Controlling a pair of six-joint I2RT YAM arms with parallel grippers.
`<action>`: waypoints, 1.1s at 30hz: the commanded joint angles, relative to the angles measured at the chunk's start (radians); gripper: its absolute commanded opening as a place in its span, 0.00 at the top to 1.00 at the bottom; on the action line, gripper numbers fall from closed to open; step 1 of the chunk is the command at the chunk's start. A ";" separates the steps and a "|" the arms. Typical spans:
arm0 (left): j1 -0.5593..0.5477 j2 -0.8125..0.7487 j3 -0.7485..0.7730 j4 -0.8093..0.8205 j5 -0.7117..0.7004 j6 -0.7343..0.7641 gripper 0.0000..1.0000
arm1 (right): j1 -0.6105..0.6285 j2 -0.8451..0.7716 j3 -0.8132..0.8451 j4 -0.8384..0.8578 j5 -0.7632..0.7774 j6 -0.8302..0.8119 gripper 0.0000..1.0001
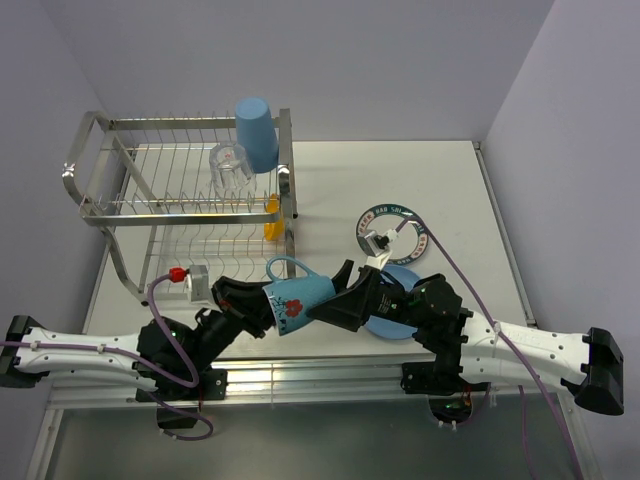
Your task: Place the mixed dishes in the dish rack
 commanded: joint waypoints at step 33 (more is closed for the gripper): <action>-0.005 -0.070 0.093 -0.322 -0.011 -0.171 0.06 | 0.005 -0.089 0.071 -0.043 0.007 -0.079 1.00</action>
